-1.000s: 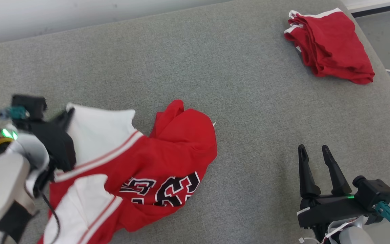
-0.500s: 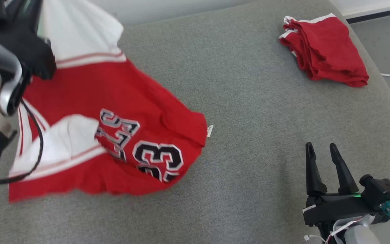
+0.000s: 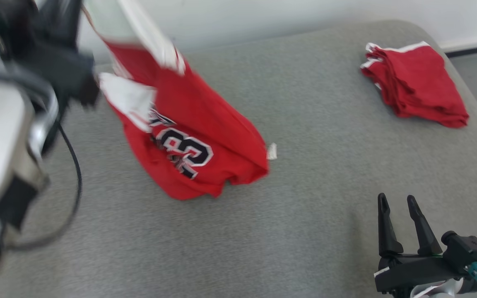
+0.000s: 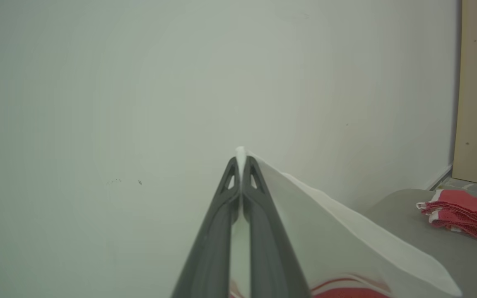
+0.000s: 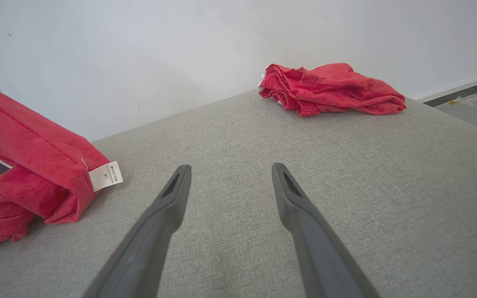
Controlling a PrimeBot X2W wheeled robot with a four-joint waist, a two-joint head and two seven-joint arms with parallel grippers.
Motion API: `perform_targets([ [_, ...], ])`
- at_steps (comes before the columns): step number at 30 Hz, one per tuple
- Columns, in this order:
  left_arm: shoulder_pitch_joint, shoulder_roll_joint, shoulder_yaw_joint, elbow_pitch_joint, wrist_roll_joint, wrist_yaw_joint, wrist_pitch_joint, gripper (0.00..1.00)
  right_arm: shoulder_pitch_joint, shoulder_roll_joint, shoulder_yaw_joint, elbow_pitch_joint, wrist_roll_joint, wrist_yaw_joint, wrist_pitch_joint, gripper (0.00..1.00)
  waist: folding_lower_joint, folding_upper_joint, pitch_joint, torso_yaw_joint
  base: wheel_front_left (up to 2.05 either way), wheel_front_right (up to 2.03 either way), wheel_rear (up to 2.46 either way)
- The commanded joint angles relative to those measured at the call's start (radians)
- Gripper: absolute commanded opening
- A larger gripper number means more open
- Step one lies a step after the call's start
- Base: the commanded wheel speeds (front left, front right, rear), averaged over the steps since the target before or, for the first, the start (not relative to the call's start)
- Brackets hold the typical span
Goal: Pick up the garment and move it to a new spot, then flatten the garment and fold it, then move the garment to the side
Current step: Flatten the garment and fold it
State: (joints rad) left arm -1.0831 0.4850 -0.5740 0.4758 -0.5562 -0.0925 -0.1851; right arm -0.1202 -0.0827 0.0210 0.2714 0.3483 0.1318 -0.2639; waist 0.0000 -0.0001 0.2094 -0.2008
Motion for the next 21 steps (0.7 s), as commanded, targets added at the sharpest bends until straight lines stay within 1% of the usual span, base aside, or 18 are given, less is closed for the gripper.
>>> perform_targets([
  [1,0.069,0.017,0.004,-0.028,-0.014,0.015,-0.009,0.00,0.012,-0.004,-0.006,-0.002,-0.011,-0.003,0.000,1.00,0.0000,0.0001,-0.036,0.047,0.00,0.00,0.00],
  [5,0.291,0.045,0.007,-0.138,-0.040,0.081,-0.030,0.00,0.027,-0.011,-0.012,-0.007,-0.015,-0.003,0.000,1.00,0.0000,0.0001,-0.051,0.091,0.00,0.00,0.00],
  [7,0.407,0.064,0.014,-0.198,-0.051,0.125,-0.041,0.00,0.033,-0.017,-0.012,-0.008,-0.016,-0.003,0.000,1.00,0.0000,0.0001,-0.055,0.113,0.00,0.00,0.00],
  [10,0.576,0.067,0.020,-0.284,-0.078,0.187,-0.055,0.00,0.043,-0.024,-0.019,-0.008,-0.016,-0.003,0.000,1.00,0.0000,0.0001,-0.059,0.146,0.00,0.00,0.00],
  [11,0.576,0.067,0.020,-0.284,-0.078,0.187,-0.055,0.00,0.043,-0.024,-0.019,-0.008,-0.016,-0.003,0.000,1.00,0.0000,0.0001,-0.059,0.146,0.00,0.00,0.00],
  [13,0.676,0.056,0.023,-0.336,-0.095,0.221,-0.063,0.00,0.044,-0.030,-0.023,-0.007,-0.016,-0.003,0.000,1.00,0.0000,0.0001,-0.061,0.167,0.00,0.00,0.00],
  [15,0.760,0.044,0.020,-0.373,-0.100,0.243,-0.072,0.00,0.048,-0.033,-0.024,-0.008,-0.016,-0.003,0.000,1.00,0.0000,0.0001,-0.062,0.187,0.00,0.00,0.00],
  [17,0.831,0.029,0.022,-0.384,-0.108,0.258,-0.075,0.00,0.053,-0.034,-0.018,-0.006,-0.019,-0.003,0.000,1.00,0.0000,0.0001,-0.066,0.204,0.00,0.00,0.00],
  [21,0.940,-0.021,0.036,-0.388,-0.111,0.286,-0.080,0.00,0.056,-0.036,-0.019,-0.007,-0.019,-0.003,0.000,1.00,0.0000,0.0001,-0.070,0.228,0.00,0.00,0.00],
])
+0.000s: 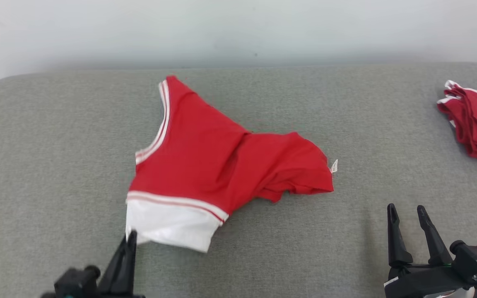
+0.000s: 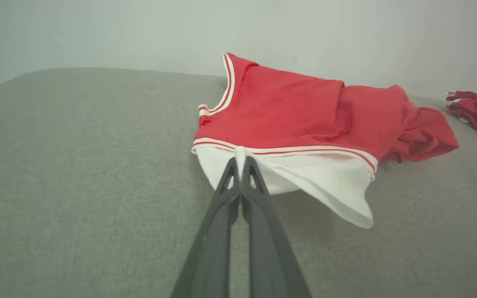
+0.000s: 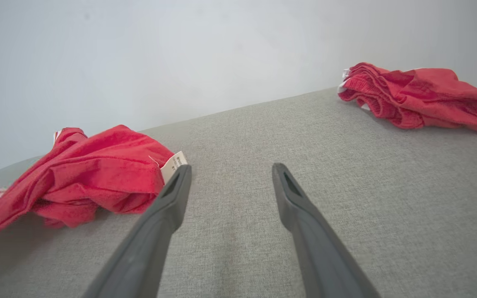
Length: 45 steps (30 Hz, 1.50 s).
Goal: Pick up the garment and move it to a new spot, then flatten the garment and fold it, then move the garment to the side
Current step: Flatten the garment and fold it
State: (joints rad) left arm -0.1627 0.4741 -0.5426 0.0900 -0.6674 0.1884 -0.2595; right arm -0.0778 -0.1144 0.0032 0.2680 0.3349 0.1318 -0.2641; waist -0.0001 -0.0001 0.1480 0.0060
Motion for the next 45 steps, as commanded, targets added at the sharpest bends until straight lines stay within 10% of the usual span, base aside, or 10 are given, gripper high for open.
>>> perform_targets([
  [1,0.046,-0.024,0.017,-0.003,-0.005,0.012,-0.006,0.00,0.016,-0.004,-0.001,-0.005,-0.005,-0.003,0.000,1.00,0.0001,0.0001,-0.009,0.025,0.00,0.00,0.00],
  [17,0.260,-0.195,0.207,0.070,0.088,-0.080,-0.006,0.00,0.018,-0.013,0.004,0.008,0.008,-0.003,0.000,1.00,0.0001,0.0001,-0.015,0.034,0.00,0.00,0.00],
  [18,0.250,-0.199,0.220,0.062,0.104,-0.088,-0.006,0.27,0.018,-0.014,0.004,0.008,0.008,-0.003,0.000,1.00,0.0001,0.0001,-0.019,0.035,0.00,0.00,0.00],
  [19,0.244,-0.204,0.232,0.055,0.118,-0.094,-0.006,0.84,0.019,-0.013,0.004,0.009,0.008,-0.003,0.000,1.00,0.0001,0.0001,-0.022,0.035,0.00,0.00,0.00],
  [20,0.244,-0.211,0.242,0.048,0.130,-0.102,-0.006,1.00,0.020,-0.013,0.004,0.010,0.007,-0.003,0.000,1.00,0.0001,0.0001,-0.027,0.035,0.00,0.00,0.00],
  [45,0.175,-0.379,0.597,-0.049,0.445,-0.251,-0.006,1.00,0.039,-0.008,0.026,0.026,0.014,-0.003,0.000,1.00,0.0001,0.0001,-0.070,-0.014,0.00,0.00,0.00],
])
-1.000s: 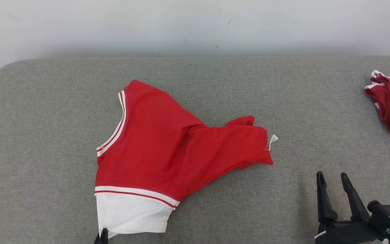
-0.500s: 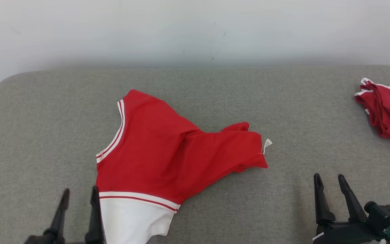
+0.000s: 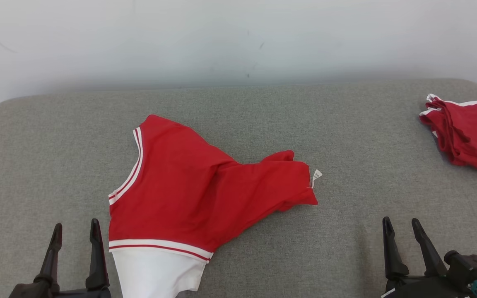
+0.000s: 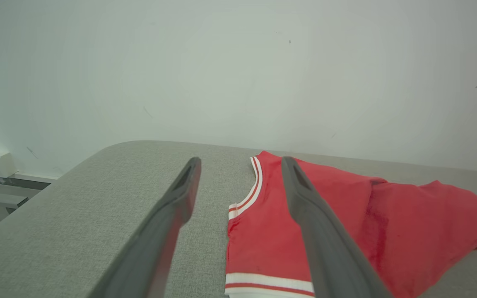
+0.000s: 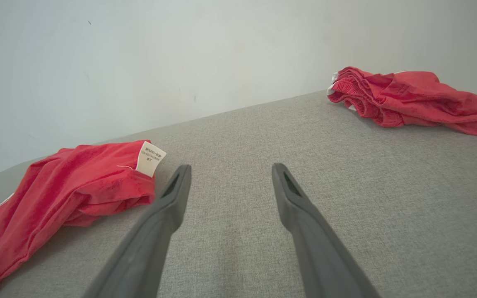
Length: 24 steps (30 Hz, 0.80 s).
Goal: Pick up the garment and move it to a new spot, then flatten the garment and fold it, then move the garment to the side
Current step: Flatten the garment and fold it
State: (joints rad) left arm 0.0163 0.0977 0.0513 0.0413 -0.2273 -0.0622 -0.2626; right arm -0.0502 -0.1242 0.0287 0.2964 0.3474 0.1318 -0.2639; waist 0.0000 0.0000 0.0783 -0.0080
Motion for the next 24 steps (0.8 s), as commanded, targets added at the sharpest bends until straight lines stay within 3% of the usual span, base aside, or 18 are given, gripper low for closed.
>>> perform_targets([
  [1,-0.003,-0.007,0.008,0.003,0.010,-0.006,-0.003,1.00,0.012,0.003,0.000,-0.003,0.002,-0.003,0.000,1.00,0.0000,0.0000,-0.001,0.000,0.00,0.00,0.00],
  [8,-0.011,-0.024,0.024,0.026,0.036,-0.033,-0.003,1.00,-0.022,-0.012,0.044,0.017,0.012,-0.003,0.000,1.00,0.0000,0.0000,-0.007,0.014,0.00,0.00,0.00],
  [13,-0.028,-0.035,0.008,0.049,0.047,-0.049,-0.003,1.00,-0.096,-0.037,0.128,0.074,0.022,-0.003,0.000,1.00,0.0000,0.0000,-0.005,0.040,0.00,0.00,0.00],
  [24,-0.063,-0.043,-0.026,0.079,0.060,-0.063,-0.003,1.00,-0.310,-0.080,0.319,0.389,0.070,-0.003,0.001,1.00,0.0000,0.0000,0.000,0.126,0.00,0.00,0.00],
])
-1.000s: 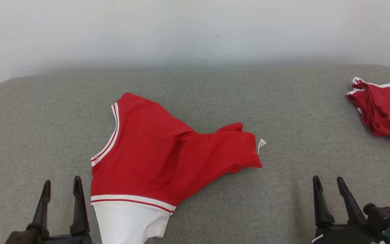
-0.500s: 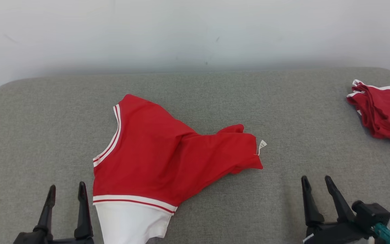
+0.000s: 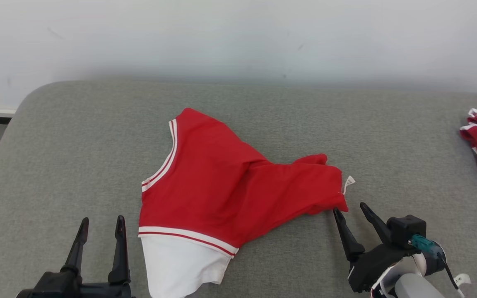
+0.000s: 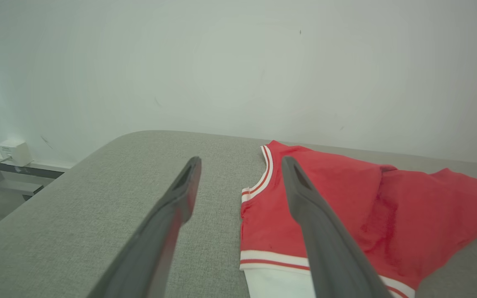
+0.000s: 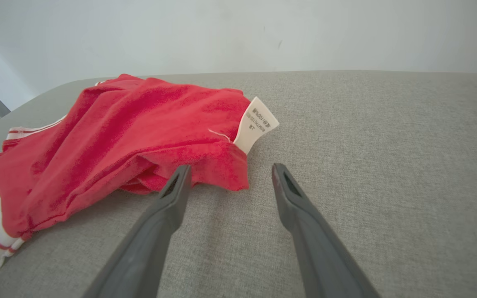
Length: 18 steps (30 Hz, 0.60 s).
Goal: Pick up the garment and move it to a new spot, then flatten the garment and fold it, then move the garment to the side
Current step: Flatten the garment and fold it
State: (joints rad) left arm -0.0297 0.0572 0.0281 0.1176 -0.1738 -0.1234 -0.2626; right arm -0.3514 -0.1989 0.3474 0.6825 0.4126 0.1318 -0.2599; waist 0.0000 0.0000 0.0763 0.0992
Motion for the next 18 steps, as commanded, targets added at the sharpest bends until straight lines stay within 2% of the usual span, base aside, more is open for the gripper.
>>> perform_targets([
  [1,-0.018,-0.003,-0.005,0.002,0.007,-0.003,-0.003,1.00,-0.024,-0.005,0.010,0.032,0.012,-0.003,-0.004,0.93,0.0000,0.0000,0.003,0.024,0.00,0.00,0.00],
  [3,-0.015,-0.004,-0.008,0.000,0.009,-0.003,-0.003,1.00,-0.050,-0.002,0.033,0.090,0.024,-0.003,-0.004,0.09,0.0000,0.0000,0.004,0.033,0.00,0.00,0.00],
  [4,-0.018,-0.004,-0.005,0.004,0.006,-0.004,-0.003,1.00,-0.067,0.000,0.042,0.112,0.034,-0.003,-0.005,0.00,0.0000,0.0000,0.006,0.036,0.00,0.00,0.00],
  [7,-0.031,-0.005,-0.003,0.009,0.005,-0.006,-0.003,1.00,-0.112,-0.006,0.053,0.150,0.054,-0.003,-0.006,0.00,0.0000,0.0000,0.011,0.040,0.00,0.00,0.00],
  [11,-0.031,-0.005,0.002,0.008,0.010,-0.007,-0.003,1.00,-0.122,-0.011,0.031,0.137,0.060,-0.003,-0.006,0.00,0.0000,0.0000,0.010,0.035,0.00,0.00,0.00],
  [18,0.002,-0.006,0.019,0.006,0.011,-0.008,-0.003,1.00,-0.051,-0.058,-0.031,-0.025,0.007,-0.003,-0.006,0.00,0.0000,0.0000,-0.008,-0.006,0.00,0.00,0.00],
])
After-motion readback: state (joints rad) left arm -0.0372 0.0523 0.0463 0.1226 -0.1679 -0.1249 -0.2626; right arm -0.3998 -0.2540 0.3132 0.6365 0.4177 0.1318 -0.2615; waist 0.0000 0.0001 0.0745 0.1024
